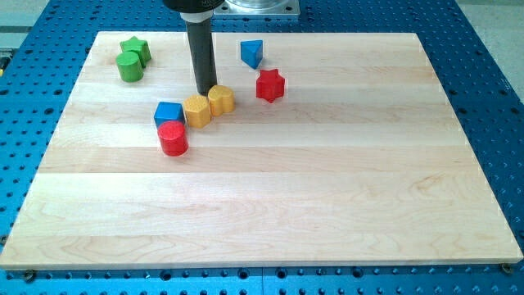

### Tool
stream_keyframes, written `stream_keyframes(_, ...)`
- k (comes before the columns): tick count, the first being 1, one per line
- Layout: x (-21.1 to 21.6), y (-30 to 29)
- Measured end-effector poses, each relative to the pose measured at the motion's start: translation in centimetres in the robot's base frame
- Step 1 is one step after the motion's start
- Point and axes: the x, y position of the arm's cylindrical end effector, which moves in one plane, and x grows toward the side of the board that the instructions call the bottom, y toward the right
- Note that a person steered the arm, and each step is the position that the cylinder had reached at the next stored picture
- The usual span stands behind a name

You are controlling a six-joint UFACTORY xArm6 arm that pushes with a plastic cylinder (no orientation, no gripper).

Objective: Slide the triangle to the top right of the red star

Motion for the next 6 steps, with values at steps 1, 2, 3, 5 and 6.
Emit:
stream_keyframes(1, -2.6, -1.1)
stream_keyframes(2, -3.9, -2.9)
stream_keyframes(3, -9.4, -0.4)
stream_keyframes(5, -2.5, 12.3)
stream_keyframes(6, 3.6, 19.5)
